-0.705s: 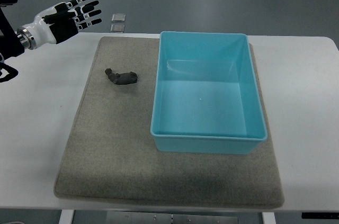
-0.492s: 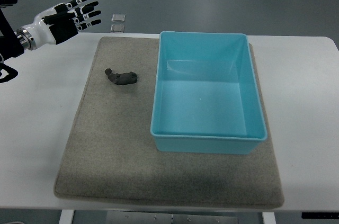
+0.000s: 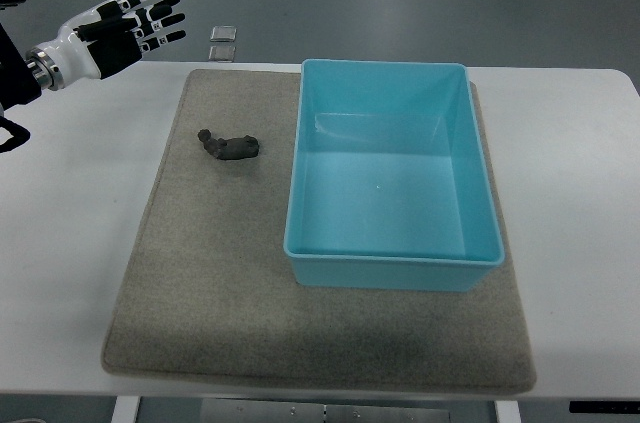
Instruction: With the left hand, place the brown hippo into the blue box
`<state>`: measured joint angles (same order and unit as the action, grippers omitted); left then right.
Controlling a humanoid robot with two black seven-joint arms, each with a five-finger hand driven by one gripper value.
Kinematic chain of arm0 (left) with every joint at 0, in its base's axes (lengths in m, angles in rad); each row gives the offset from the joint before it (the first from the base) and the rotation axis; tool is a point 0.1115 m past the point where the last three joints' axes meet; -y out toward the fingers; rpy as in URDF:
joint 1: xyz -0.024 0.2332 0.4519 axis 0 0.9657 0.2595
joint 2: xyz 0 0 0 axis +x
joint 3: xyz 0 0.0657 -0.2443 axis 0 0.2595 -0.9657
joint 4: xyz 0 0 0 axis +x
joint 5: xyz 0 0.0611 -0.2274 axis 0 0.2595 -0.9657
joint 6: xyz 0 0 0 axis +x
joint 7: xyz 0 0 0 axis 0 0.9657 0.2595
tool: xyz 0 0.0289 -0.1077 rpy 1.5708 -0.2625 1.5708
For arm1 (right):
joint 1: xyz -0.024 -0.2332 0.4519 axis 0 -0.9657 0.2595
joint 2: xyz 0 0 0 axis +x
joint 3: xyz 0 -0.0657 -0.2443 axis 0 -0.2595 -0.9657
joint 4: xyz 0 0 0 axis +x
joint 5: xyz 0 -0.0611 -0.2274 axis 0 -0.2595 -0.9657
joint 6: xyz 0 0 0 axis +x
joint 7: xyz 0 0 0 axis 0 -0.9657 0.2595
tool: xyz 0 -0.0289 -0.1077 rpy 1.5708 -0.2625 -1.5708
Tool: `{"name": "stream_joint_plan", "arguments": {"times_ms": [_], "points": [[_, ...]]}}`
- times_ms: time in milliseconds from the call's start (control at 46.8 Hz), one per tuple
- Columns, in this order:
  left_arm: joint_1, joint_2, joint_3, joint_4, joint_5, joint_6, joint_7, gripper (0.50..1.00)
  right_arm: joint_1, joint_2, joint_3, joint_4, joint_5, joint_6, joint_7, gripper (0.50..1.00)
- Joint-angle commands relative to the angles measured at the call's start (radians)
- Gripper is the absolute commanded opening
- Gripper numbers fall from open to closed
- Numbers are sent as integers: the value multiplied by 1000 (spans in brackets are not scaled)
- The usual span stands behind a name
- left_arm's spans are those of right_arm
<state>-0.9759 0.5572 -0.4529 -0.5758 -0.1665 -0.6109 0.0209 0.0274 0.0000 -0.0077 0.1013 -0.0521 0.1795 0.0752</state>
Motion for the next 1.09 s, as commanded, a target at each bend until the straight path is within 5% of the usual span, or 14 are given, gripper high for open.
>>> {"name": "stream_joint_plan", "arguments": {"times_ms": [0,299,641,919,1069], "points": [[0,3,0,1,5,0,-1,999,0,0,0,0,0,0,0,936],[-46,26,-7,-6,321,0,-7,999,0,0,0,0,0,0,0,936],[-78,43,-3,-51,714,0,-105,996,-1,0,0,0,0,0,0,936],[-102,76,8,-196,1123,0,-302,996,0,0,0,0,0,0,0,936],[-113,104,63,-286,1277,112,-308,990,0,0,0,0,0,0,0,936]]}}
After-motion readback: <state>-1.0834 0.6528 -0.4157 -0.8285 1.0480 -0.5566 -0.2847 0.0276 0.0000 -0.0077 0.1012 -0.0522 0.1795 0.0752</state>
